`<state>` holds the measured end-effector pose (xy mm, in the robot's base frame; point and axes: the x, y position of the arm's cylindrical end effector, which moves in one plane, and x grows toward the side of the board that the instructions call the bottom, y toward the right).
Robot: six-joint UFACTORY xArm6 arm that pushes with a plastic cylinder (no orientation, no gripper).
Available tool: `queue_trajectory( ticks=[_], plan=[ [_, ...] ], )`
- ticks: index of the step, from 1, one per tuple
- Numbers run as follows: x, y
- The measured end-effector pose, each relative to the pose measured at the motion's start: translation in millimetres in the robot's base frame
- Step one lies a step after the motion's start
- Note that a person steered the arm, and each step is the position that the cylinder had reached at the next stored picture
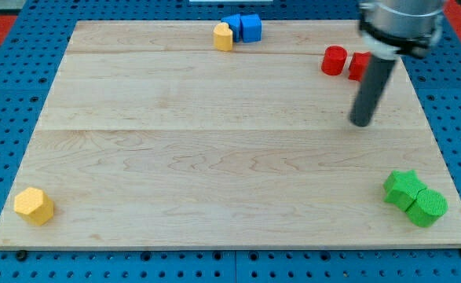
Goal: Slightly move the group of red blocks towards the center top
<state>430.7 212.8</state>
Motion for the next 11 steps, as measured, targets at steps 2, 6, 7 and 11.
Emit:
queue_trajectory(
  ticks=[2,6,7,11],
  plan=[
    [-50,88],
    [-133,-2],
    [-120,8],
    [-86,-18]
  ],
)
